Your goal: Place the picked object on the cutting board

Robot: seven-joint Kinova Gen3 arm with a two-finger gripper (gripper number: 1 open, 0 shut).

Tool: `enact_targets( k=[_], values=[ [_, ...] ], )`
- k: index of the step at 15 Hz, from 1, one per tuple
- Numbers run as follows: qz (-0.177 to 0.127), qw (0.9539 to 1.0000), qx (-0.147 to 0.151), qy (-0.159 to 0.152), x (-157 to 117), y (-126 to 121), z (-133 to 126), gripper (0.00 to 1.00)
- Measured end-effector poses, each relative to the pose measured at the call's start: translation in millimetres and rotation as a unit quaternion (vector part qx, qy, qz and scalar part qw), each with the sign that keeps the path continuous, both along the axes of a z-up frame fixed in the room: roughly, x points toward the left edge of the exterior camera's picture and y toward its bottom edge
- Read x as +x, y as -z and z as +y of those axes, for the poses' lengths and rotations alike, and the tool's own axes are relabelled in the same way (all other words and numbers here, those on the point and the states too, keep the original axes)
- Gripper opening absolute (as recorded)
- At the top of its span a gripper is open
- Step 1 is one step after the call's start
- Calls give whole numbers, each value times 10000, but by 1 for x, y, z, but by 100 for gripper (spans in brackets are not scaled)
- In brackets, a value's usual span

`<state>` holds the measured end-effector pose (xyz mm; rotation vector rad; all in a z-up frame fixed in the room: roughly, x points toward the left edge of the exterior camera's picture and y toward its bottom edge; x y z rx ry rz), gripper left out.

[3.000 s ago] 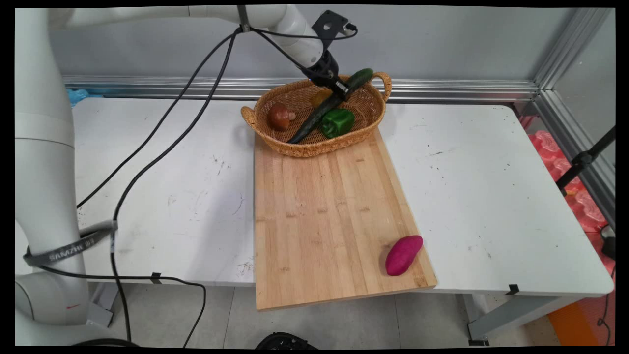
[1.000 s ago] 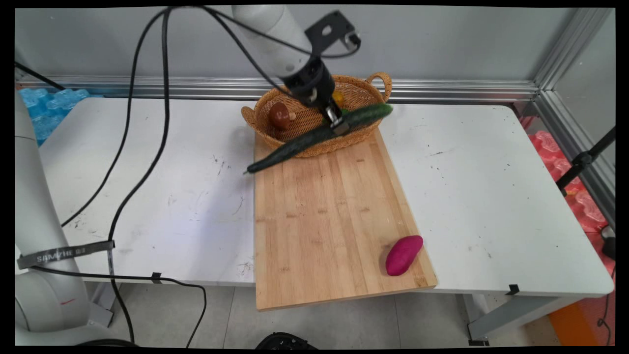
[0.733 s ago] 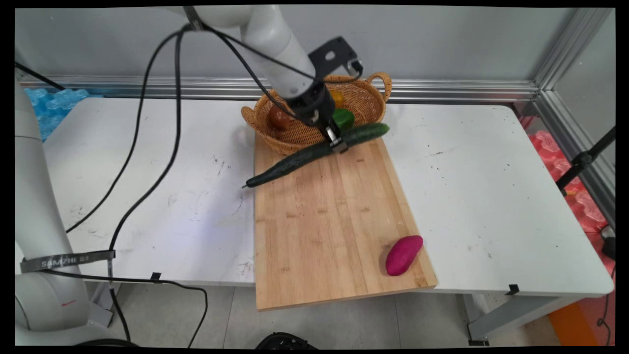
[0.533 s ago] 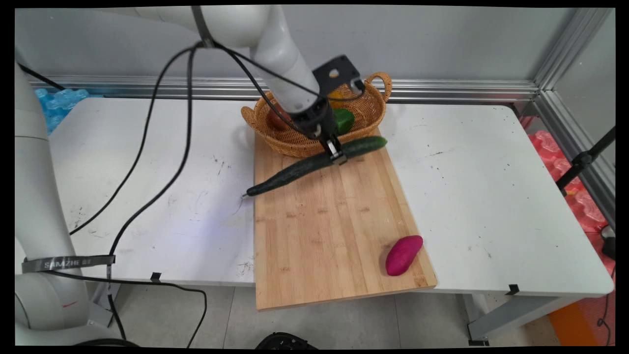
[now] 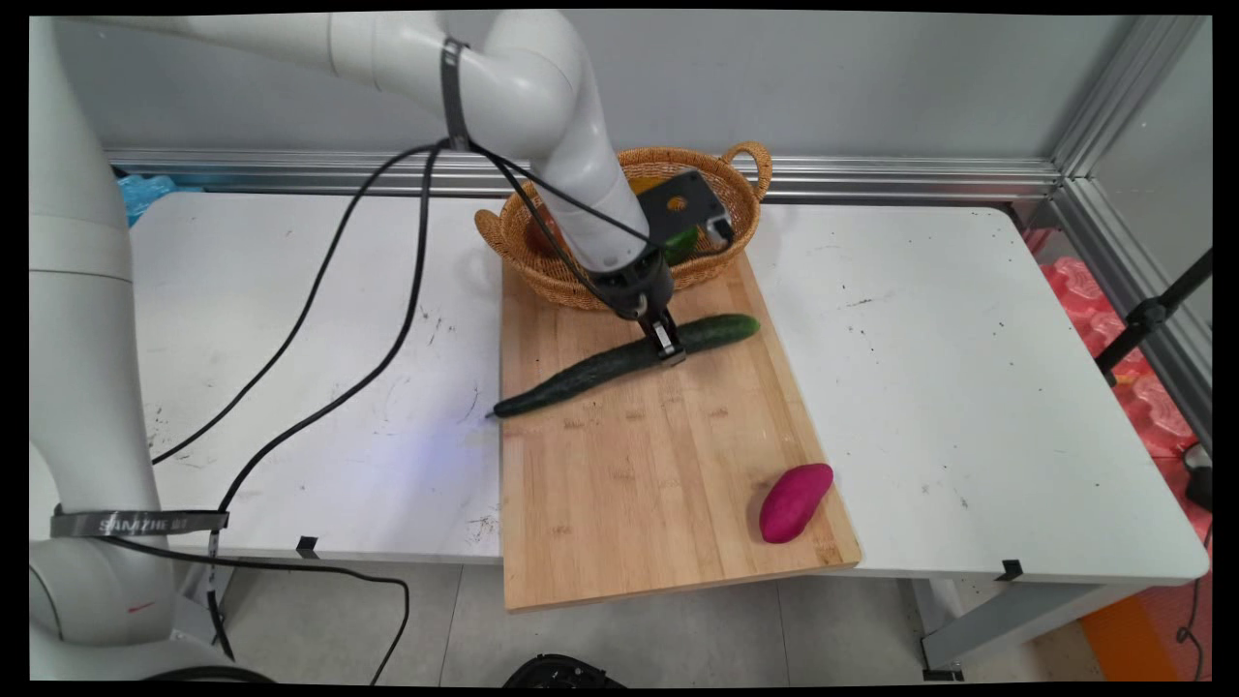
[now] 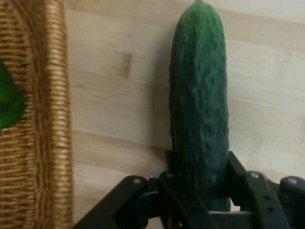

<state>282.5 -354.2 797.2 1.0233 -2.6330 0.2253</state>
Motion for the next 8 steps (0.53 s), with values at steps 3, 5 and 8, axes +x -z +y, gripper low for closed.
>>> enact_targets(
  k=[3,5,8],
  values=[
    [-23,10000,48,34,-5,10,0,100],
    [-15,10000,41,79,-8,12,-1,100],
    [17,9998,6,178,-9,10,-2,100]
  ],
)
